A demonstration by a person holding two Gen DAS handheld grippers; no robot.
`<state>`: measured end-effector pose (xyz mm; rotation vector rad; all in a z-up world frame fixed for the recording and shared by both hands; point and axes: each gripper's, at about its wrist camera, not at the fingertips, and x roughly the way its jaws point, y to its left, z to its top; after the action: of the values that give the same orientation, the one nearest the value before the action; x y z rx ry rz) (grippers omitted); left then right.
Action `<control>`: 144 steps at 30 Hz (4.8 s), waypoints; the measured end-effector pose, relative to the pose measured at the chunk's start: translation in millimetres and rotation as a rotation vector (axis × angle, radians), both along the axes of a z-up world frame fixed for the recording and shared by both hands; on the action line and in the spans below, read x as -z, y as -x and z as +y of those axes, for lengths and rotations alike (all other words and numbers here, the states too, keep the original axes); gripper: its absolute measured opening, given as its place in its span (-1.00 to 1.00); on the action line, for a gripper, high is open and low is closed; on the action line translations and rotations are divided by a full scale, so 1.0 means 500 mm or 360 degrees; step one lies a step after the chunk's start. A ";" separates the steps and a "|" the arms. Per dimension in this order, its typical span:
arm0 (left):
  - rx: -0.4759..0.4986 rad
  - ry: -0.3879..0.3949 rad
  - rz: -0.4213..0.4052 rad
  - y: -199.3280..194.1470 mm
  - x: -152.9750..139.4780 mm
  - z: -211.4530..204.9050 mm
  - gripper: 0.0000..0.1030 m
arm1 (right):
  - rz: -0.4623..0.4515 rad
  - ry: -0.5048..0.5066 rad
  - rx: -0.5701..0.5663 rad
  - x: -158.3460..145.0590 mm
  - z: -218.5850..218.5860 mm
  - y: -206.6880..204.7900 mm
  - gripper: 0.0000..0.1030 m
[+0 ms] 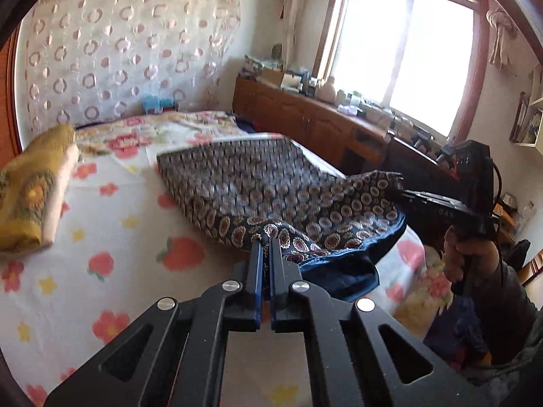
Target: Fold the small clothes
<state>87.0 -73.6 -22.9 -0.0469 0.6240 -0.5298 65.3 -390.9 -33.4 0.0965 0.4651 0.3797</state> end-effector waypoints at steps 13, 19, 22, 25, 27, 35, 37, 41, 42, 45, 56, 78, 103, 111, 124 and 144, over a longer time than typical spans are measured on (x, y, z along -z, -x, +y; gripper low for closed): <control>-0.0196 -0.0023 -0.0026 -0.260 -0.040 0.013 -0.93 | -0.0047 -0.0017 -0.0016 -0.086 0.029 -0.221 -0.89; -0.0255 -0.0048 0.0037 -0.330 -0.024 0.025 -0.93 | -0.0019 0.0021 -0.0030 -0.080 0.056 -0.297 -0.89; -0.0271 -0.0062 0.0061 -0.362 -0.015 0.026 -0.93 | -0.0008 0.0029 -0.0047 -0.089 0.066 -0.329 -0.89; -0.0280 -0.0082 0.0094 -0.399 -0.002 0.027 -0.93 | 0.0018 0.0078 -0.0049 -0.089 0.072 -0.350 -0.88; -0.0283 -0.0095 0.0123 -0.422 0.010 0.029 -0.93 | 0.0043 0.0101 -0.0051 -0.092 0.080 -0.377 -0.78; -0.0287 -0.0098 0.0252 -0.477 0.064 0.036 -0.93 | -0.0019 0.0164 -0.0026 -0.128 0.066 -0.369 -0.05; -0.0274 -0.0098 0.0278 -0.485 0.070 0.038 -0.92 | -0.0016 0.0249 -0.0021 -0.118 0.068 -0.361 -0.02; -0.0211 -0.0054 0.0265 -0.482 0.053 0.042 -0.49 | 0.0095 0.0379 0.0006 -0.084 0.077 -0.379 -0.01; -0.0218 -0.0047 0.0239 -0.477 0.044 0.045 -0.33 | 0.0133 0.0387 0.0011 -0.075 0.079 -0.387 -0.01; -0.0226 -0.0019 0.0154 -0.457 0.009 0.060 0.08 | 0.0191 0.0403 0.0028 -0.062 0.091 -0.407 -0.01; -0.0197 -0.0126 0.0325 -0.487 0.075 0.055 0.49 | 0.0253 0.0408 0.0092 -0.063 0.097 -0.451 0.14; -0.0151 -0.0132 0.0436 -0.575 0.130 0.040 -0.12 | 0.0370 0.0276 -0.0034 -0.045 0.080 -0.481 0.24; -0.0380 0.0048 -0.0166 -0.317 -0.141 0.209 -0.90 | -0.0204 0.0215 -0.0385 -0.229 0.216 -0.341 -0.83; -0.0760 0.0047 -0.0252 -0.244 -0.140 0.396 -0.90 | -0.0367 0.0355 -0.0687 -0.315 0.412 -0.393 -0.83; -0.1126 0.0135 -0.0125 -0.231 0.009 0.562 -0.90 | -0.0484 0.0839 -0.1061 -0.370 0.809 -0.548 -0.83; -0.1158 0.0033 -0.0082 -0.197 0.045 0.578 -0.21 | -0.0303 0.0769 -0.0891 -0.337 0.902 -0.629 -0.25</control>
<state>185.5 215.4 -45.4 -0.2682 0.5065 0.1664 379.6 59.9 135.0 -0.5461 0.3787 0.8047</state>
